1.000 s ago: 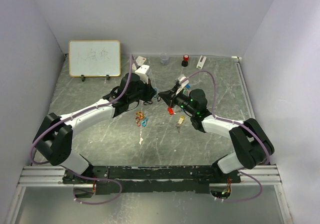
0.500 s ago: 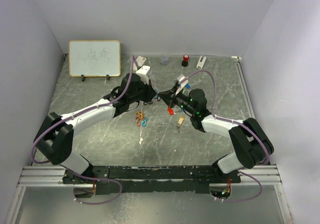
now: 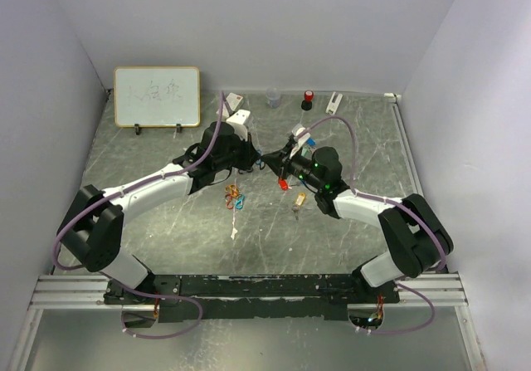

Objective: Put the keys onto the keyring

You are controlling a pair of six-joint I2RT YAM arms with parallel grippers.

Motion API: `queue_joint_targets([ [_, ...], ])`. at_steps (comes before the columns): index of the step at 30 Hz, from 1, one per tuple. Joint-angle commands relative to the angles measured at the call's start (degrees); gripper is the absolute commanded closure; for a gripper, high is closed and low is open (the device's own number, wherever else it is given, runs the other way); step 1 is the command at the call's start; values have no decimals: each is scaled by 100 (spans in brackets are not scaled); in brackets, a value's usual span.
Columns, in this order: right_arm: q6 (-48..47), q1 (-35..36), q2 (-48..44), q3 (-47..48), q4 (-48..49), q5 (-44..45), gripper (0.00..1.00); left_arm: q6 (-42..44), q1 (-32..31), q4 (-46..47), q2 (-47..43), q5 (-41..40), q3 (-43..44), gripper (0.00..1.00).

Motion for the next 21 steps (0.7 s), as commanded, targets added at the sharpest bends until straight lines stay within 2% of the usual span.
queue_joint_targets([
  [1,-126,55,-8,151,46,-80,100,79,-60,43,44,95,263,93],
  [21,-291,168,-118,103,-226,-94,100,115,-59,-37,151,-231,418,93],
])
